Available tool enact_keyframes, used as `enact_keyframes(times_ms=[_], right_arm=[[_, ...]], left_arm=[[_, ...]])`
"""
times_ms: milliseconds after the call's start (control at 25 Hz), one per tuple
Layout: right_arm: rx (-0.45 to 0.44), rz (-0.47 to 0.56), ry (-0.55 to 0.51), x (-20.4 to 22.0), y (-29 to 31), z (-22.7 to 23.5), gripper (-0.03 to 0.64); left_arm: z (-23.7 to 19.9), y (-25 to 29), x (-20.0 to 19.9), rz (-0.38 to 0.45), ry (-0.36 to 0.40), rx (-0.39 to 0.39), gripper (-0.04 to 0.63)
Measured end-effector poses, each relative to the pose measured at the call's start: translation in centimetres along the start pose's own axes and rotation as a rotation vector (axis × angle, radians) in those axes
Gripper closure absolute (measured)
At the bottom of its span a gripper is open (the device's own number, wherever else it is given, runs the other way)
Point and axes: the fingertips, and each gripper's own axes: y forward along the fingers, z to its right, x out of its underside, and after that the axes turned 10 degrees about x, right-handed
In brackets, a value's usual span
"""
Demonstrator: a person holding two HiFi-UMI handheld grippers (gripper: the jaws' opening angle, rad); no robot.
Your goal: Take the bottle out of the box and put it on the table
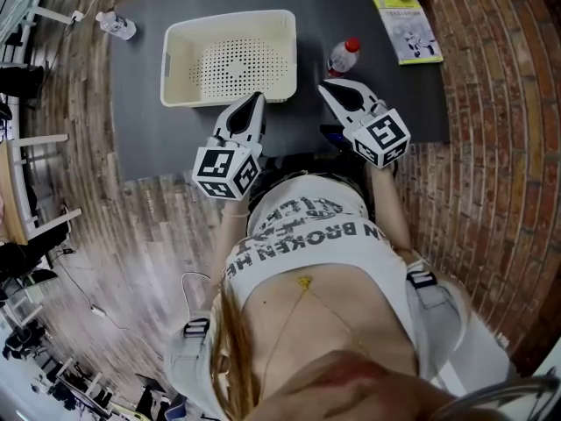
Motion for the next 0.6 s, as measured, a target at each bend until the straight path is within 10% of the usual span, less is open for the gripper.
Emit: enact_keyframes(times_ms=[600], right_arm=[[-0.150,0.297,-0.046,-10.3,-0.6,-7.1,0.609]], left_arm=[[4.3,-0.7,-5.9,0.116,0.244,0.047,0.592]])
